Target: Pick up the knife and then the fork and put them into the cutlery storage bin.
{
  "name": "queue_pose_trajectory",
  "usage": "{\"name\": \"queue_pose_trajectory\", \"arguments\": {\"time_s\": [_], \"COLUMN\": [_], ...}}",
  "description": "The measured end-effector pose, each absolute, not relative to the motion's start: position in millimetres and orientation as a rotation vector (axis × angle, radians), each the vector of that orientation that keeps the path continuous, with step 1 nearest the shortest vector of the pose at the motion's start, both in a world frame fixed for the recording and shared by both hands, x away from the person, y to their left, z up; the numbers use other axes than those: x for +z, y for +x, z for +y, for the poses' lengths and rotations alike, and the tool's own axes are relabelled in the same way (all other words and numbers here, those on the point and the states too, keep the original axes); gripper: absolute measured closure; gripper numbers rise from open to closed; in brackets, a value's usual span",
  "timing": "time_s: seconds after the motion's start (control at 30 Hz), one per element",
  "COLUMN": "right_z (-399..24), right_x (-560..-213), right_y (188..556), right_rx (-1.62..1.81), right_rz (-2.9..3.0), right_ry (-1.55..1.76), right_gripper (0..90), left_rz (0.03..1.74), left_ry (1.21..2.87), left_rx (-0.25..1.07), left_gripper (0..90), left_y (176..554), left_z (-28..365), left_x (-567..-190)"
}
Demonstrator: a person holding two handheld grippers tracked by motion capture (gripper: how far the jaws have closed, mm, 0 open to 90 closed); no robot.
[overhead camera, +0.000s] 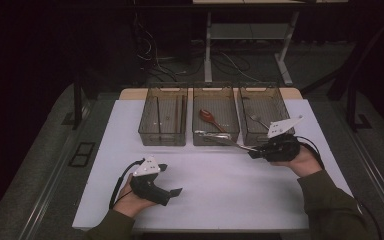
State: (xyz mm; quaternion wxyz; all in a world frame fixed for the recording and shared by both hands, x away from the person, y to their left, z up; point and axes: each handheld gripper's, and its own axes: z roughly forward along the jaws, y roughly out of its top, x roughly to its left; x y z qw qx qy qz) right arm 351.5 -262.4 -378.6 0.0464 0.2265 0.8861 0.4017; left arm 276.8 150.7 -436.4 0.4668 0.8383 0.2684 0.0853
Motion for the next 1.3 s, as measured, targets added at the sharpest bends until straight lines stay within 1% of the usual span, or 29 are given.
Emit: {"name": "queue_pose_trajectory", "arguments": {"time_s": [0.33, 0.53, 1.03, 1.3], "right_z": [-281.1, -292.6, -317.8, -322.8], "right_x": [-367.6, -362.4, -348.9, -345.3], "right_y": [357.5, 362.7, 387.6, 405.7], "right_rx": [1.255, 1.24, 1.214, 1.167], "right_rz": [2.571, 2.479, 2.306, 2.208], "right_ry": [0.794, 0.909, 1.096, 1.221], "right_gripper": [82.8, 82.8, 82.8, 82.8], "left_rz": [0.68, 0.68, 0.665, 0.655], "left_ry": [2.059, 2.068, 2.075, 2.087], "left_rx": [0.206, 0.214, 0.207, 0.214], "left_gripper": [0.0, 0.0, 0.0, 0.0], "left_y": [276.8, 276.4, 275.7, 275.6], "left_z": [151.5, 149.5, 147.8, 147.2], "left_x": [-438.4, -437.4, -439.0, -440.0]}}
